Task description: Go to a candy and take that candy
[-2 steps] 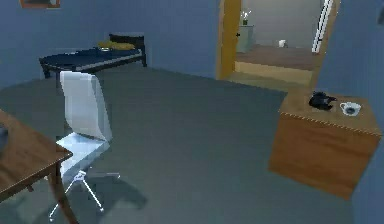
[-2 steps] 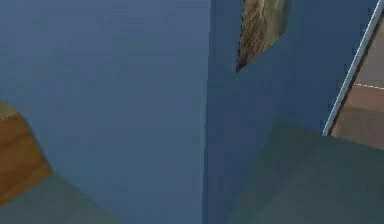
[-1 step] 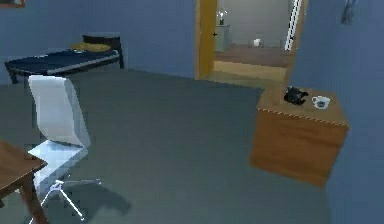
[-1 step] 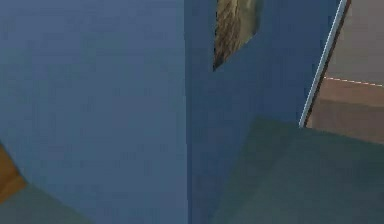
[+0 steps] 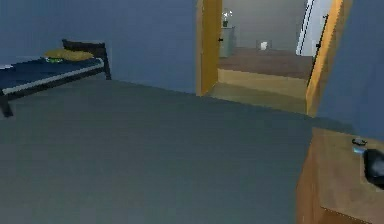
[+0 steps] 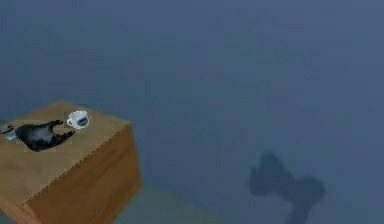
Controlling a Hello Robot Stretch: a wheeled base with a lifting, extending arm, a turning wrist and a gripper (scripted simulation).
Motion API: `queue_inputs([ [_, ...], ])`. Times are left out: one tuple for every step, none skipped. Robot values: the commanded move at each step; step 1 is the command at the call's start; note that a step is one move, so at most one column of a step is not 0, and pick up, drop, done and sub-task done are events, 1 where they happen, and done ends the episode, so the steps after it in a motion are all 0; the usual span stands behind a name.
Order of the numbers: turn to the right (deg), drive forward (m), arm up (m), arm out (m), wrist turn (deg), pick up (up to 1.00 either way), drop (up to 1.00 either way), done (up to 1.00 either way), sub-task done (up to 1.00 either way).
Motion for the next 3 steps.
queue_inputs([
  [0.0,0.70,0.00,0.00,0.0,0.00,0.00,0.00,0.00],
  [21.0,0.00,0.00,0.00,0.0,0.00,0.00,0.00,0.00],
  [0.0,1.00,0.00,0.00,0.0,0.00,0.00,0.00,0.00],
])
